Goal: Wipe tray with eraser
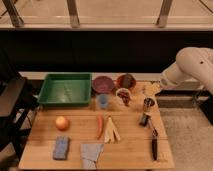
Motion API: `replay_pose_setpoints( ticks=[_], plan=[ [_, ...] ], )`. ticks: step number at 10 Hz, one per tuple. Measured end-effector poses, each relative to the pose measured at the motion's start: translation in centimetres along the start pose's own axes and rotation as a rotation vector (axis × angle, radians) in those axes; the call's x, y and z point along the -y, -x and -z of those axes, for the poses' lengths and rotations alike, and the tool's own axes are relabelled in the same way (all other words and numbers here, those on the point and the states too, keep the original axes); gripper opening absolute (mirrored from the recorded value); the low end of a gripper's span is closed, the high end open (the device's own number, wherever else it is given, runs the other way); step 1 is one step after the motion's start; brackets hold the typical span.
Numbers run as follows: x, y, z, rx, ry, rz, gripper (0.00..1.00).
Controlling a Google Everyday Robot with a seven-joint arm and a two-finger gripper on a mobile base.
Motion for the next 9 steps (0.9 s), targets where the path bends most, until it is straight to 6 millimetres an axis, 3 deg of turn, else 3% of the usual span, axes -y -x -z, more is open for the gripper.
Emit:
replay_pose_setpoints(
  ticks=[2, 6, 9],
  plan=[
    [1.1, 0.8, 0.5, 0.073, -0.05, -0.068, 0.65],
    [2.9, 4.2, 0.0, 0.196, -0.142, -0.441, 0.65],
    [3.8, 6.7, -1.5, 0.211, -0.179, -0.473, 0.65]
  ],
)
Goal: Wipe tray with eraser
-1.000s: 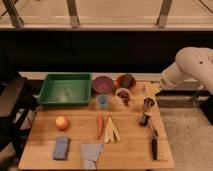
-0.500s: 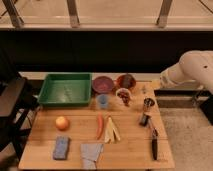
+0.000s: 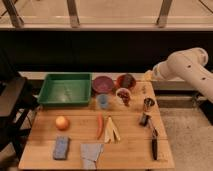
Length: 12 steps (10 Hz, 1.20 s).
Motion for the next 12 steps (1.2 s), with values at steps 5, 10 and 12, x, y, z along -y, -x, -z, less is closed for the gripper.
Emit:
replay_pose_setpoints(
  ticks=[5, 10, 12],
  plan=[
    [-1.6, 4.1, -4.8, 0.023, -0.082, 0.0, 0.65],
    [-2.4, 4.8, -5.7, 0.03, -0.057, -0.001, 0.65],
    [-2.2, 4.7, -5.7, 0.026, -0.06, -0.004, 0.65]
  ],
)
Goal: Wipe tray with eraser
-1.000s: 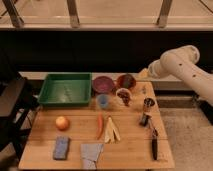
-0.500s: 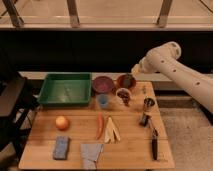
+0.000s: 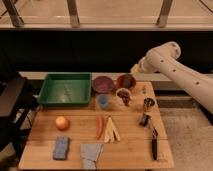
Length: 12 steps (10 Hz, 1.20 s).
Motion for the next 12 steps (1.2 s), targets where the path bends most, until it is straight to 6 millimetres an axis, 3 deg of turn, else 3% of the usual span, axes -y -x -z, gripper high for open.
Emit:
replay_pose_setpoints(
  ticks=[2, 5, 12],
  plan=[
    [-0.8, -0.8, -1.2, -0.047, 0.036, -0.016, 0.65],
    [-2.1, -2.1, -5.0, -0.104, 0.064, -0.051, 0.65],
    [-3.7, -1.9, -11.0, -0.03, 0.112, -0.117, 0.65]
  ],
)
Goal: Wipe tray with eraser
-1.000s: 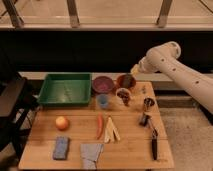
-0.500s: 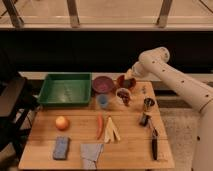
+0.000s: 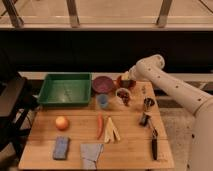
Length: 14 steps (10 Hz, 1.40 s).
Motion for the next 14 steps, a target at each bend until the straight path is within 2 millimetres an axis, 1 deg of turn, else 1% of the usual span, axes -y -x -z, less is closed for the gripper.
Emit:
replay_pose_setpoints(
  ticks=[1, 3, 6, 7, 8, 9, 10, 11, 12, 14],
  plan=[
    [0.0, 0.6, -1.1, 0.005, 0.02, 0.003, 0.65],
    [-0.5, 1.4, -2.3, 0.002, 0.049, 0.014, 0.65],
    [-0.1, 1.4, -2.3, 0.002, 0.044, 0.011, 0.65],
    [0.4, 1.6, -2.7, 0.006, 0.028, 0.005, 0.65],
    [0.8, 2.0, -3.3, 0.011, 0.013, 0.001, 0.65],
    [1.0, 3.0, -4.4, 0.015, -0.002, -0.008, 0.65],
    [1.1, 3.5, -5.0, 0.017, -0.009, -0.011, 0.65],
    [1.7, 4.9, -6.6, 0.027, -0.032, -0.034, 0.65],
    [2.4, 5.0, -7.0, 0.03, -0.041, -0.05, 0.65],
    [2.6, 5.0, -7.7, 0.027, -0.043, -0.067, 0.65]
  ],
)
